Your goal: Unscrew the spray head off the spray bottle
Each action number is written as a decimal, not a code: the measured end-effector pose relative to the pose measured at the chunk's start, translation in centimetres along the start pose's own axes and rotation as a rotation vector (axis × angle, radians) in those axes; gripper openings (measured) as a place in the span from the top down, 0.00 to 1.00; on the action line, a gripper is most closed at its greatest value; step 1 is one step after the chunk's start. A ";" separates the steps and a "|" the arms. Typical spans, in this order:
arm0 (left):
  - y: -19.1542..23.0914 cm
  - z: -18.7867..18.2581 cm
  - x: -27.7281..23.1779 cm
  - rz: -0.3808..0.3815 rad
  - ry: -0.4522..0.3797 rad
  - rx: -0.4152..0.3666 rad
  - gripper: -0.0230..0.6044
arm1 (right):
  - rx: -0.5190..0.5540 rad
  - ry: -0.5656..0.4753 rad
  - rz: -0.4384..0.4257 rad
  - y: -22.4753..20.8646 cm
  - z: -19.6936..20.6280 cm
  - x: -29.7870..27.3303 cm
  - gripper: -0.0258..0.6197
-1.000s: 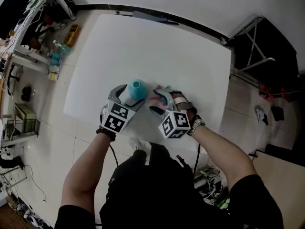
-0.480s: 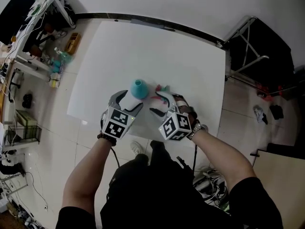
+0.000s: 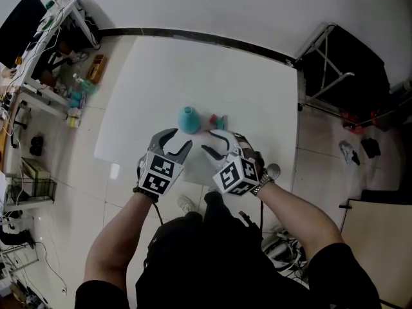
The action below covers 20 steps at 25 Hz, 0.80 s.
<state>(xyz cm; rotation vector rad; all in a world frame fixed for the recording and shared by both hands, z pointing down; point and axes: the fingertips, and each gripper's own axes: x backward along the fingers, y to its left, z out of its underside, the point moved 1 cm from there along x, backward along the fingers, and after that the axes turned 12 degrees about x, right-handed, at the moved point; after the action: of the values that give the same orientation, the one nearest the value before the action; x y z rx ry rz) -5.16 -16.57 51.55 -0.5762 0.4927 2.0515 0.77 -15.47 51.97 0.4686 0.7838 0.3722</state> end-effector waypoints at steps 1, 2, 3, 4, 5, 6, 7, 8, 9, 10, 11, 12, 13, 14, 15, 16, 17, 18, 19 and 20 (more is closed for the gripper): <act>-0.2 0.0 0.2 0.005 -0.004 -0.004 0.61 | -0.013 -0.001 0.008 0.0 -0.2 0.2 0.69; -0.5 0.0 0.4 0.011 -0.008 -0.009 0.63 | -0.027 -0.003 0.017 0.0 -0.4 0.5 0.71; -0.8 0.0 0.5 0.016 -0.012 -0.013 0.65 | -0.041 -0.004 0.026 -0.1 -0.6 0.7 0.73; -1.0 -0.2 0.7 0.022 -0.019 -0.018 0.68 | -0.057 -0.007 0.036 -0.2 -0.8 1.0 0.74; -1.3 -0.3 0.8 0.028 -0.027 -0.024 0.69 | -0.073 -0.010 0.046 -0.3 -1.1 1.3 0.77; -1.5 -0.5 1.0 0.033 -0.036 -0.029 0.72 | -0.087 -0.014 0.055 -0.4 -1.3 1.6 0.79; -1.7 -0.7 1.2 0.038 -0.044 -0.034 0.74 | -0.100 -0.017 0.064 -0.5 -1.6 1.8 0.81; -2.0 -1.0 1.5 0.042 -0.049 -0.039 0.76 | -0.110 -0.020 0.072 -0.6 -1.8 2.1 0.84; -2.2 -1.3 1.8 0.044 -0.052 -0.043 0.79 | -0.119 -0.023 0.080 -0.6 -2.1 2.3 0.87; -2.4 -1.5 2.0 0.047 -0.055 -0.047 0.81 | -0.126 -0.024 0.088 -0.6 -2.3 2.5 0.90; -2.6 -1.5 2.2 0.050 -0.057 -0.050 0.84 | -0.133 -0.024 0.096 -0.6 -2.4 2.7 0.93; -2.8 -1.4 2.3 0.054 -0.059 -0.054 0.85 | -0.140 -0.024 0.104 -0.6 -2.5 2.9 0.96; -2.9 -1.3 2.4 0.056 -0.060 -0.058 0.87 | -0.148 -0.023 0.110 -0.6 -2.6 3.1 0.97; -3.0 -1.3 2.5 0.057 -0.063 -0.062 0.89 | -0.159 -0.021 0.116 -0.6 -2.7 3.2 0.97; -3.0 -1.4 2.7 0.057 -0.066 -0.065 0.90 | -0.171 -0.018 0.120 -0.7 -2.7 3.4 0.97; -3.0 -1.5 2.9 0.058 -0.068 -0.067 0.92 | -0.184 -0.012 0.124 -0.8 -2.7 3.5 0.97; -3.0 -1.6 3.1 0.057 -0.069 -0.069 0.93 | -0.200 -0.005 0.128 -0.9 -2.8 3.6 0.97; -3.0 -1.6 3.2 0.056 -0.069 -0.072 0.94 | -0.218 0.000 0.133 -1.0 -2.8 3.6 0.97; -3.0 -1.7 3.4 0.055 -0.067 -0.074 0.94 | -0.237 0.003 0.137 -1.1 -2.9 3.7 0.97; -3.1 -1.8 3.5 0.055 -0.064 -0.076 0.94 | -0.258 0.003 0.141 -1.2 -3.0 3.9 0.97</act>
<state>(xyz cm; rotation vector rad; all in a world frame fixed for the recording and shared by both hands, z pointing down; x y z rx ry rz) -3.76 -13.61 47.73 -0.5460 0.3983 2.1420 1.28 -13.83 47.25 0.2821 0.6960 0.5974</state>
